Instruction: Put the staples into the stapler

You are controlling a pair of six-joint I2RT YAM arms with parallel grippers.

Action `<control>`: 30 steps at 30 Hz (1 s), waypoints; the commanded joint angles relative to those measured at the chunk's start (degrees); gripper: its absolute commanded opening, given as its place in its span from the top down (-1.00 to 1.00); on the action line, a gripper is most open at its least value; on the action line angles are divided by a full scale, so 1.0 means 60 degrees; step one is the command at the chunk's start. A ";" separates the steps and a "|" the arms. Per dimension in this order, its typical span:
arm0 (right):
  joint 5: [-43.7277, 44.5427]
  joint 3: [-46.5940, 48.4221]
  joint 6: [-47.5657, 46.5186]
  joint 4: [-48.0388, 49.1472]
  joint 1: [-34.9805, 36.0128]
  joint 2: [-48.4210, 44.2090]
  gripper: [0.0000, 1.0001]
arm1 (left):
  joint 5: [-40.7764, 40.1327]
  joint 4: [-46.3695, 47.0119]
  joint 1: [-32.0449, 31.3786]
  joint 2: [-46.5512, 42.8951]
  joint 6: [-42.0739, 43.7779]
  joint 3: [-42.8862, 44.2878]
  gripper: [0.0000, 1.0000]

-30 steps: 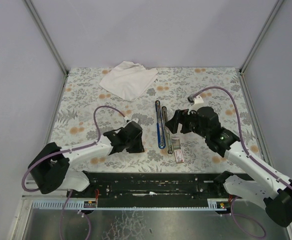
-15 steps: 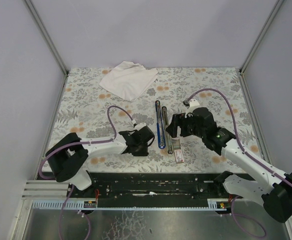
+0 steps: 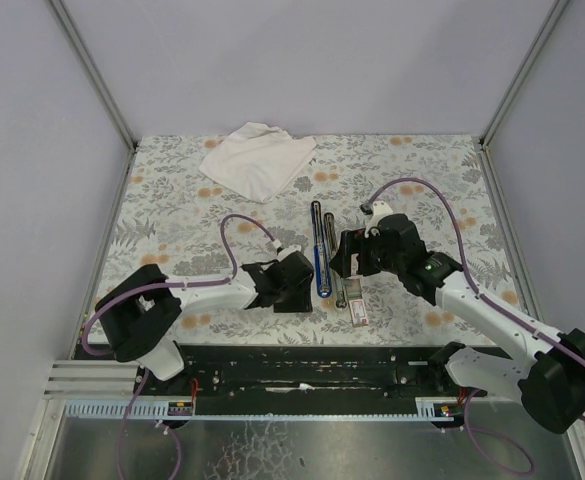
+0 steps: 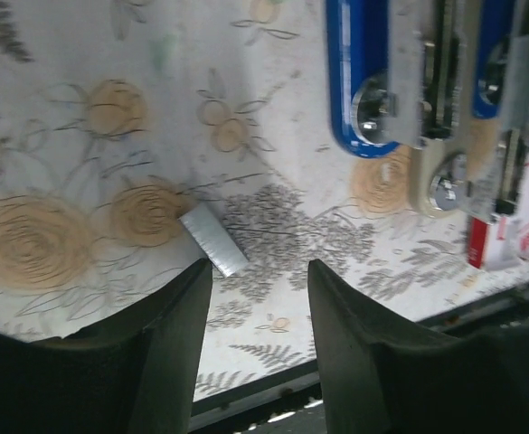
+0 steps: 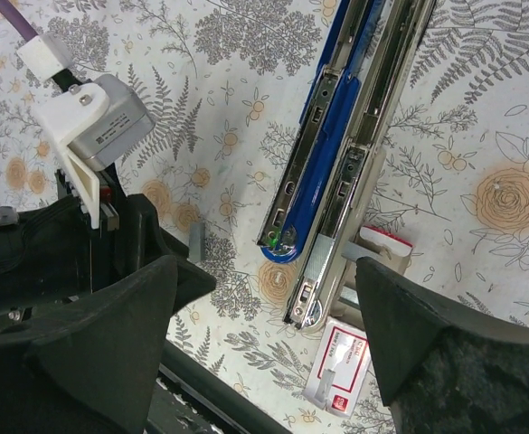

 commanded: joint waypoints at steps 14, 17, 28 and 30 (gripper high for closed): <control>0.0225 0.0433 0.0181 0.0024 0.1138 0.0690 -0.50 | 0.0793 -0.0311 0.2647 -0.2299 0.2280 0.0498 -0.44; 0.0415 0.0891 -0.0318 -0.0216 0.1943 0.1483 -0.33 | 0.1455 -0.0973 0.4347 -0.2746 0.3594 0.1442 -0.66; 0.2171 0.2529 -0.1351 -0.0887 0.3736 0.4440 -0.13 | 0.2396 -0.0342 0.8939 -0.4111 0.4675 0.2196 -1.00; 0.2414 0.2774 -0.1451 -0.0939 0.3949 0.4939 -0.09 | 0.2530 -0.0103 0.9235 -0.4071 0.4622 0.1934 -1.00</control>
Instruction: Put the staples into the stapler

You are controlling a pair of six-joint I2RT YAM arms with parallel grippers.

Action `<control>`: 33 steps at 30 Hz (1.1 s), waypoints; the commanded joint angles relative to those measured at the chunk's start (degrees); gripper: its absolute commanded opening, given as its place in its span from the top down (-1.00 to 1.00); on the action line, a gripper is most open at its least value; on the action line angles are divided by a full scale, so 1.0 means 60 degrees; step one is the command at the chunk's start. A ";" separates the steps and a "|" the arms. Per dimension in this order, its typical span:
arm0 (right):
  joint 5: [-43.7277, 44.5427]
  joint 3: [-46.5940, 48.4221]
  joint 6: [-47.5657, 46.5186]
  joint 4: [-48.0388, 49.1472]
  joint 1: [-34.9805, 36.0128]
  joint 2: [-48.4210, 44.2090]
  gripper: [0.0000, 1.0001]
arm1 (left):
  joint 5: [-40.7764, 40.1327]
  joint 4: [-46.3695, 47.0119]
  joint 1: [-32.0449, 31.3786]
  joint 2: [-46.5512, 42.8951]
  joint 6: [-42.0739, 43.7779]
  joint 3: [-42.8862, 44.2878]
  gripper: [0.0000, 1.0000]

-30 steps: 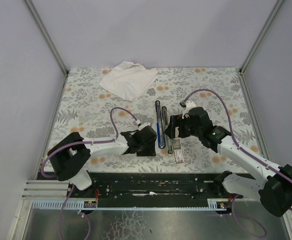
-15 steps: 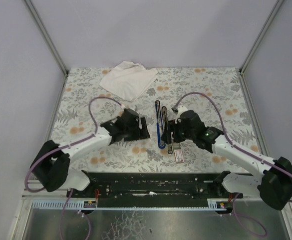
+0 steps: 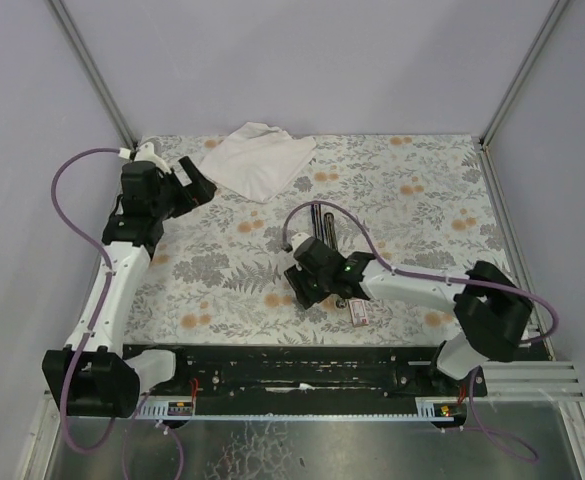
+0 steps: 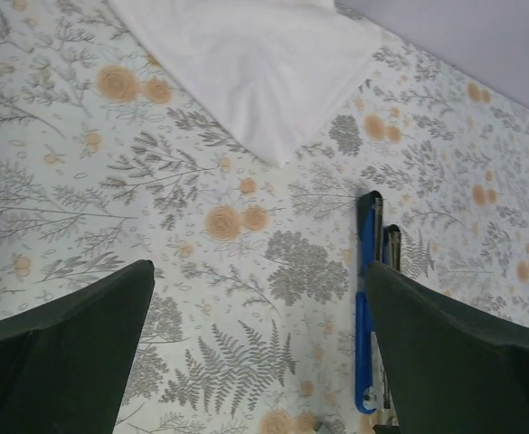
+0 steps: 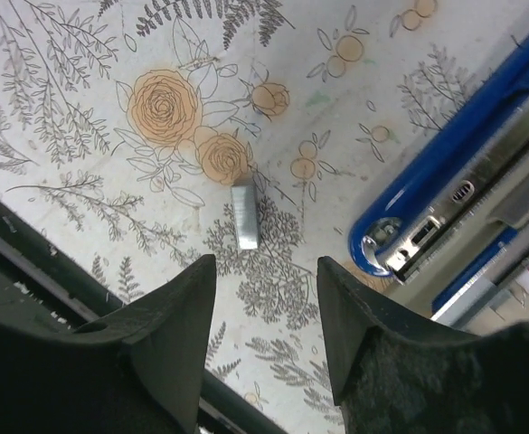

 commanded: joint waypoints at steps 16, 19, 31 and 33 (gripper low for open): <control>0.1020 0.1495 -0.0560 0.0048 0.0710 0.2279 0.02 | 0.0938 0.0784 0.1008 0.0152 0.0352 -0.1030 -1.00; 0.0993 0.1537 -0.0545 0.0061 0.0761 0.2449 0.06 | 0.0891 0.0784 0.1003 0.0123 0.0368 -0.1045 -1.00; 0.1375 0.1557 -0.0284 -0.0089 0.0941 0.2699 0.45 | 0.0906 0.0784 0.1025 0.0091 0.0383 -0.1046 -1.00; 0.1482 0.1518 -0.0155 -0.0121 0.0953 0.2650 0.56 | 0.0894 0.0784 0.1018 0.0070 0.0379 -0.1046 -1.00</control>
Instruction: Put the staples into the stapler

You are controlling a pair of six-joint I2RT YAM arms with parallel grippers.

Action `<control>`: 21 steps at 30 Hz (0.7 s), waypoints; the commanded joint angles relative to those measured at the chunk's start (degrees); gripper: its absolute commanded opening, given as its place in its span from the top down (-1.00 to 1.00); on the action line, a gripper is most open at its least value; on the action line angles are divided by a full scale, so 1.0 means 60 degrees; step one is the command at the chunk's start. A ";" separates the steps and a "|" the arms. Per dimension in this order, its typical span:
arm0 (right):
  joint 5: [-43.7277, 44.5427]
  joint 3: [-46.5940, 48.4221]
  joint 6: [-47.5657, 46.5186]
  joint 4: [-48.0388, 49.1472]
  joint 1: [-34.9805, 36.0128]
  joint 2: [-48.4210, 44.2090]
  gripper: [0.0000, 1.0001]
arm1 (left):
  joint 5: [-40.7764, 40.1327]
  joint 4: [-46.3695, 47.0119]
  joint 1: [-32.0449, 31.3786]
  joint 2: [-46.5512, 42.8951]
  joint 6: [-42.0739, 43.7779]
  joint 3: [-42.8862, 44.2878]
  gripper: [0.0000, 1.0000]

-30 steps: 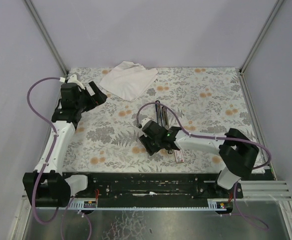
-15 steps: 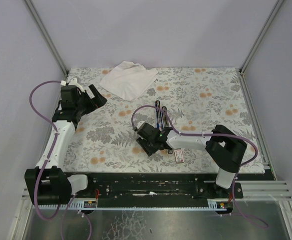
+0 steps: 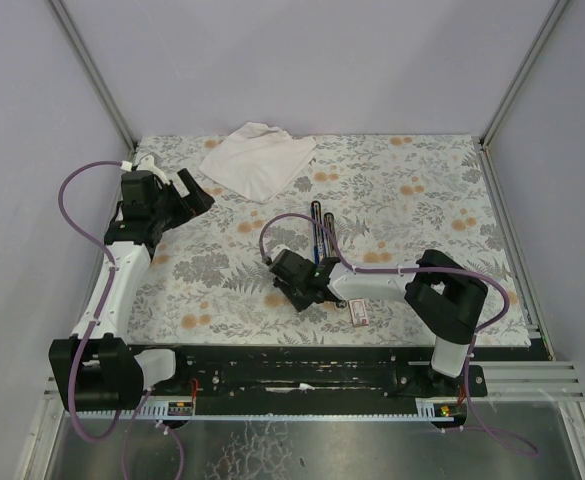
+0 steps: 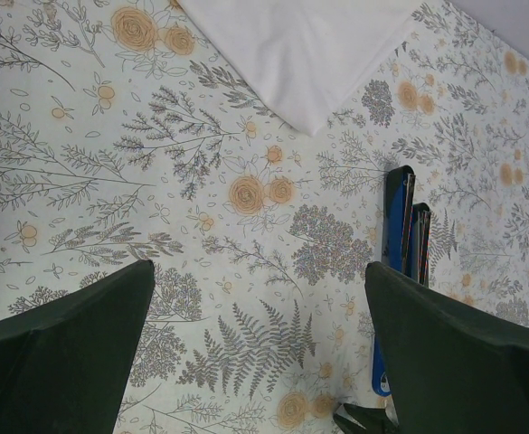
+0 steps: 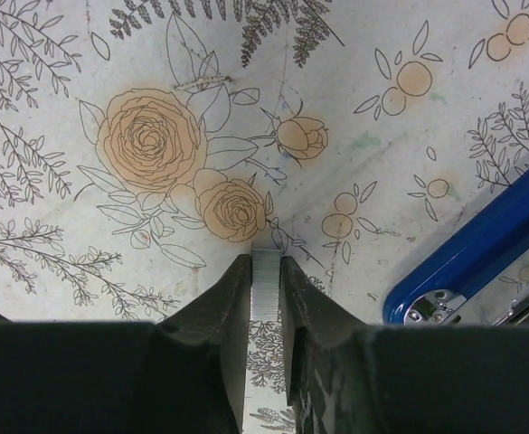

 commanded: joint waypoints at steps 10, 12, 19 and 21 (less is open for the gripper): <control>0.1534 0.0469 0.0834 -0.0561 0.0050 -0.1510 0.75 | -0.0133 0.0453 0.0099 -0.0341 0.0280 -0.0120 -1.00; 0.1900 0.0520 0.0927 -0.0793 -0.0077 -0.1943 0.76 | -0.0163 0.0439 0.0092 -0.0361 0.0289 -0.0119 -1.00; 0.2254 -0.0388 0.1526 -0.0694 -0.1331 -0.2849 0.75 | -0.0161 0.0445 0.0100 -0.0399 0.0302 -0.0121 -1.00; 0.2290 -0.0654 0.1625 -0.0483 -0.1563 -0.2989 0.74 | -0.0165 0.0438 0.0095 -0.0400 0.0290 -0.0121 -1.00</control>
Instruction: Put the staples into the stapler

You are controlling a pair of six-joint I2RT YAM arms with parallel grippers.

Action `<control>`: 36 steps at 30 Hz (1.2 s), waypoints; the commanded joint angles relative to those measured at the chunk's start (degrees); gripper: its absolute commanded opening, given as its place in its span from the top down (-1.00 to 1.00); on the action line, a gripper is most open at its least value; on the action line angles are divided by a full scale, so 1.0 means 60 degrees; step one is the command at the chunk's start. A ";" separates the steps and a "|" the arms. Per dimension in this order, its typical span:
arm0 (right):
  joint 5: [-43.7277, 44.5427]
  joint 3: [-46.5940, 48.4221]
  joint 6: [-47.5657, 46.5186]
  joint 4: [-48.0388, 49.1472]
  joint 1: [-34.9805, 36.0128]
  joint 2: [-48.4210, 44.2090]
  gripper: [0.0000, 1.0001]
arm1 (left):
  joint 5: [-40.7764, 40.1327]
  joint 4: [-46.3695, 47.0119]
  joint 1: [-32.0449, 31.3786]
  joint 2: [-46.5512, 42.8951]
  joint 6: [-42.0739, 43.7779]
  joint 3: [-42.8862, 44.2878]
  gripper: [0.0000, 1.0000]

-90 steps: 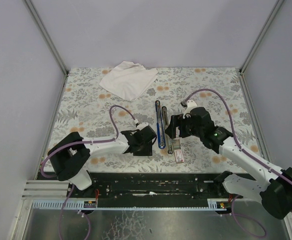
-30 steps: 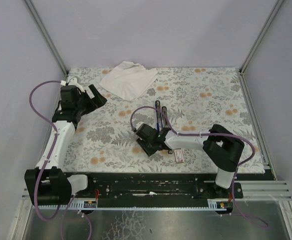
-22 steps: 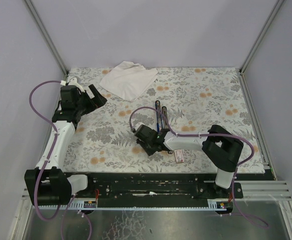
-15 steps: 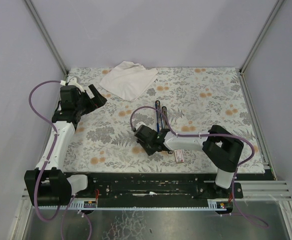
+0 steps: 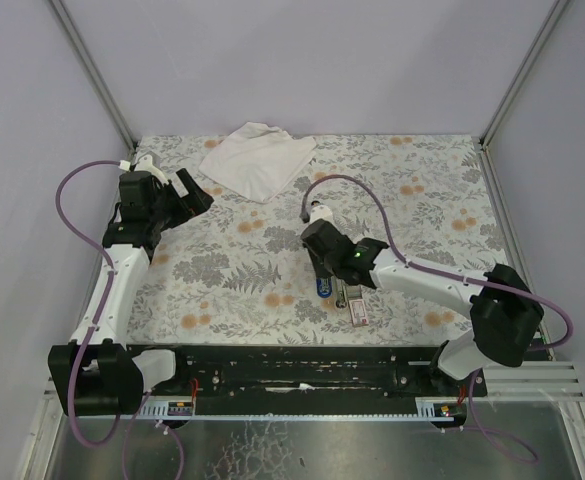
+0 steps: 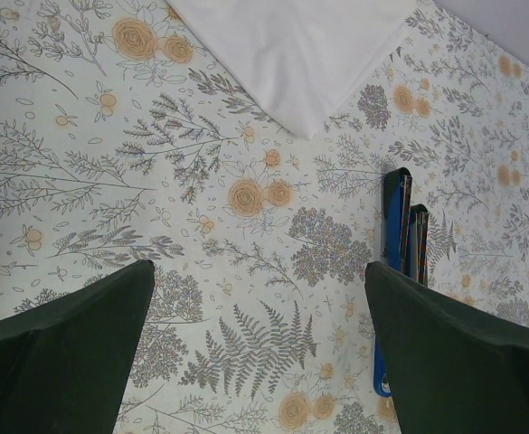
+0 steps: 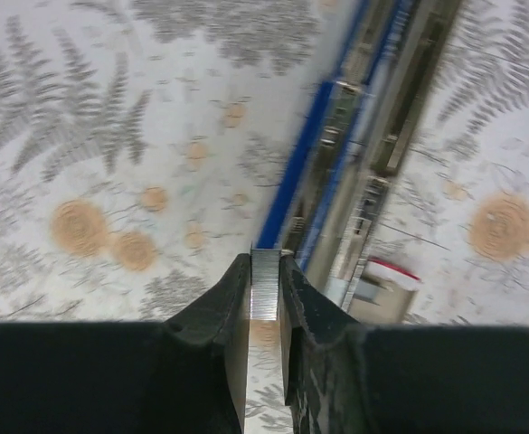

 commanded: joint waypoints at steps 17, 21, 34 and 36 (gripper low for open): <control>0.1260 -0.1089 0.1073 0.1062 -0.1034 0.0142 0.74 | -0.0107 0.0438 0.0104 -0.0127 0.0202 -0.0104 -1.00; 0.1286 -0.1126 0.1130 0.1102 -0.1117 0.0180 0.74 | -0.0077 0.0452 0.0105 -0.0101 0.0175 -0.0114 -1.00; 0.1339 -0.1200 0.1396 0.1160 -0.1238 0.0494 0.73 | -0.0055 0.0452 0.0113 -0.0114 0.0176 -0.0099 -1.00; 0.1378 -0.1213 0.1400 0.1155 -0.1249 0.0479 0.73 | -0.0071 0.0452 0.0114 -0.0114 0.0175 -0.0095 -1.00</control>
